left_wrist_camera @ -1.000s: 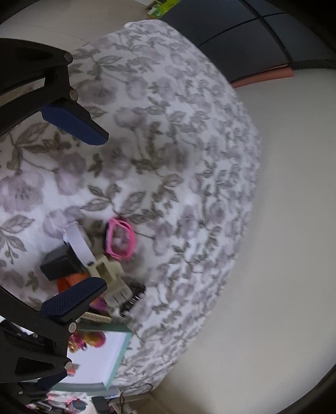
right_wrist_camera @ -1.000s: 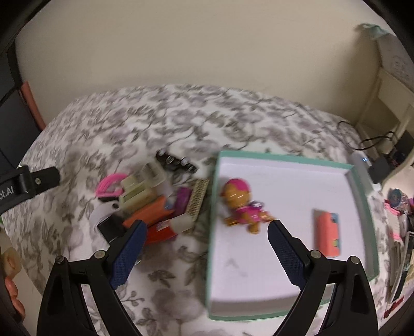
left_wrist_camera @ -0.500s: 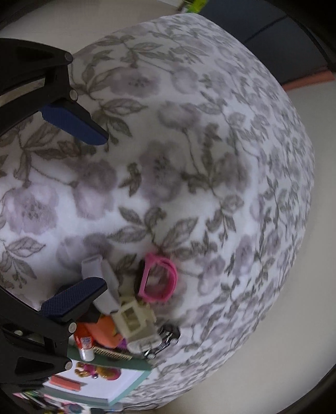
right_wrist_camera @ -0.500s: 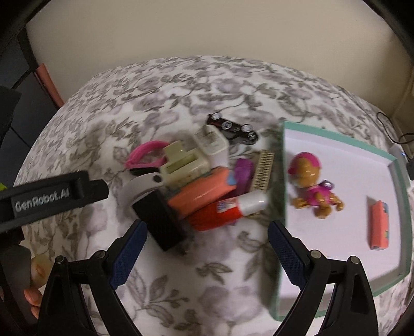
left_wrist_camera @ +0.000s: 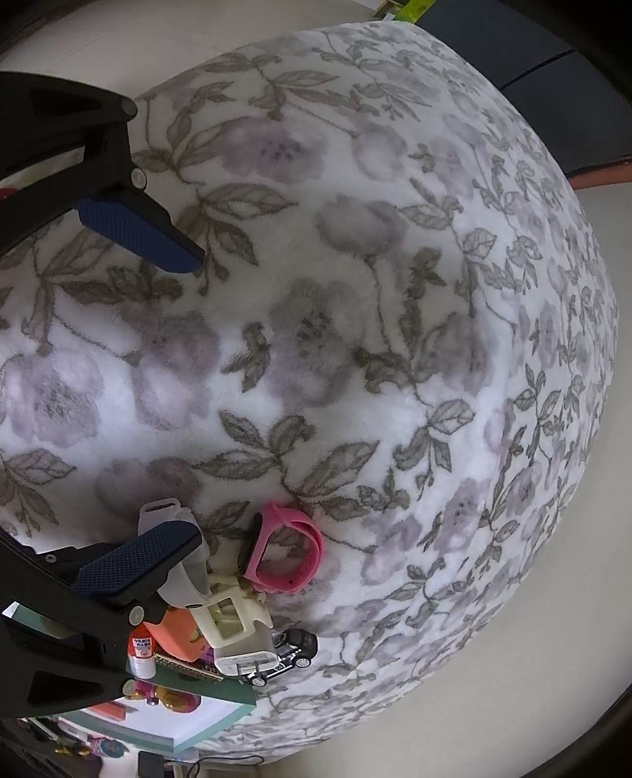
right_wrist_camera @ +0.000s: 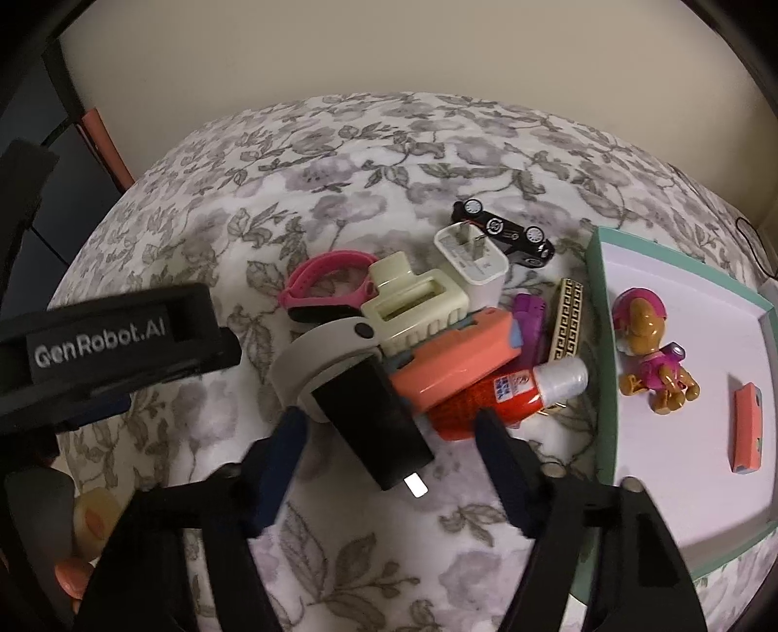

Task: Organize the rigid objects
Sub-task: 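Grasp the black charger plug with the right gripper, then grasp the white watch strap with the left gripper while the right gripper holds the charger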

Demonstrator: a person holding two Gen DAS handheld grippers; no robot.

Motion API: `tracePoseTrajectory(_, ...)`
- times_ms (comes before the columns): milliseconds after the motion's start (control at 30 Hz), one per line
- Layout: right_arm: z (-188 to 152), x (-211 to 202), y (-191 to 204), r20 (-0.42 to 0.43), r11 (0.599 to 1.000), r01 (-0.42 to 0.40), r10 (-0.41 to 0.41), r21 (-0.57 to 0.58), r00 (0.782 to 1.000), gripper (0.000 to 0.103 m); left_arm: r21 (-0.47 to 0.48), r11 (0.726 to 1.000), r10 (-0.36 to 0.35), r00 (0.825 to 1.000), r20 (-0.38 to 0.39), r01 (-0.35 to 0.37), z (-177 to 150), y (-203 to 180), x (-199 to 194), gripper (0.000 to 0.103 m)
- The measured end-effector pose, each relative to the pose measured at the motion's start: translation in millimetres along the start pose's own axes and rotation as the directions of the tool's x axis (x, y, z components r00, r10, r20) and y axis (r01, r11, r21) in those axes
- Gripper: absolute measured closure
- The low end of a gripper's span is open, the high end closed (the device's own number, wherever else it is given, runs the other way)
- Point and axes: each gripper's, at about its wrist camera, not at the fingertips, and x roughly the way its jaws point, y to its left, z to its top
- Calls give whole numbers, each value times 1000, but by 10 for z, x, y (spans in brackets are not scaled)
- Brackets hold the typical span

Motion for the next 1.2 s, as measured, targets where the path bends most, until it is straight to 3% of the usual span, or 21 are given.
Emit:
tracePoseTrajectory(133, -16, 35, 35, -13, 1000, -6, 6, -17, 1000, 60, -4, 1000, -11, 1000, 0, 11, 15, 15, -4, 0)
tracePoseTrajectory(367, -30, -29, -37, -14, 999, -39, 38, -9, 999, 68, 18, 999, -39, 999, -11, 39, 14, -77, 16, 0)
tracePoseTrajectory(700, -6, -286, -199, 9, 997, -74, 74, 12, 997, 69, 62, 990, -128, 991, -26, 130, -6, -306, 37, 0)
tracePoseTrajectory(1000, 20, -428, -363, 30, 999, -41, 40, 26, 999, 74, 70, 976, -200, 977, -69, 205, -61, -507, 197, 0)
tracePoseTrajectory(1133, 12, -382, -428, 15, 998, -42, 42, 42, 999, 74, 66, 974, -214, 974, -78, 219, -68, -552, 254, 13)
tracePoseTrajectory(1200, 12, -381, -432, 16, 998, -43, 43, 41, 999, 74, 58, 973, -220, 972, -82, 225, -59, -561, 287, 14)
